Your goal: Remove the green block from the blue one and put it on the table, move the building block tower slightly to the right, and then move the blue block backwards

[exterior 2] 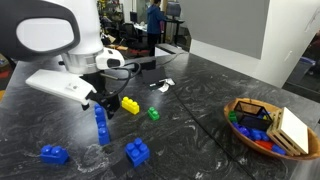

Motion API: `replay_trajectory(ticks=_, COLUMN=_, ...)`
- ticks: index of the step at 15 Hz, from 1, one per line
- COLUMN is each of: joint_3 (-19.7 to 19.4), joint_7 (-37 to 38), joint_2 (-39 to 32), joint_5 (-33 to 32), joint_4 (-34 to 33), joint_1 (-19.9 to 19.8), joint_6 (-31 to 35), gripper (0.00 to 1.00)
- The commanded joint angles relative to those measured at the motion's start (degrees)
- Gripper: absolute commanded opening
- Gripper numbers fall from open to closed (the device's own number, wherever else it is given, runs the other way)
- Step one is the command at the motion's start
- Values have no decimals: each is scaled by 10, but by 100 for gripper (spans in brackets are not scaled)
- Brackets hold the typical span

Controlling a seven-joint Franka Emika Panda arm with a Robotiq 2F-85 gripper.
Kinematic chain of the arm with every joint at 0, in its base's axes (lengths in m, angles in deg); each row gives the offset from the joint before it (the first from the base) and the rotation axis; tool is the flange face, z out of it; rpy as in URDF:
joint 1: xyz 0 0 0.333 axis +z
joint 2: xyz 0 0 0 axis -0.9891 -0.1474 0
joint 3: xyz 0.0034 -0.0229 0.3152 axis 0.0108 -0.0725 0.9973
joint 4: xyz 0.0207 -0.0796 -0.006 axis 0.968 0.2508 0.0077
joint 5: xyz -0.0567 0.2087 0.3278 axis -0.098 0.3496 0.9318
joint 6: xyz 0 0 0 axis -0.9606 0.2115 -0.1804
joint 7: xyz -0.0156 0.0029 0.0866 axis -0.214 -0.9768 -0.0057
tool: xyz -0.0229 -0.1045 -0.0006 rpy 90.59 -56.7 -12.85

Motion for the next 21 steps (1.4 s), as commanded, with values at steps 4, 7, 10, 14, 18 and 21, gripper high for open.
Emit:
replay_trajectory(ticks=4, joint_3=5, joint_7=-194, joint_2=-111, joint_5=10, joint_4=-73, joint_1=3, joint_6=-30, gripper=100)
replay_trajectory(ticks=7, joint_3=17, joint_7=-270, joint_2=-160, joint_5=-2, joint_4=-93, joint_1=-2, joint_6=-35, gripper=100)
replay_trajectory(ticks=10, joint_3=29, joint_7=-314, joint_2=-190, joint_5=-15, joint_4=-114, joint_1=-7, joint_6=-46, gripper=100)
replay_trajectory(ticks=14, joint_3=34, joint_7=-335, joint_2=-201, joint_5=-13, joint_4=-135, joint_1=-12, joint_6=-53, gripper=67)
replay_trajectory(ticks=18, joint_3=30, joint_7=-336, joint_2=-201, joint_5=-11, joint_4=-150, joint_1=-19, joint_6=-67, gripper=38)
replay_trajectory(ticks=21, joint_3=29, joint_7=-337, joint_2=-202, joint_5=-6, joint_4=-156, joint_1=-26, joint_6=-74, gripper=18)
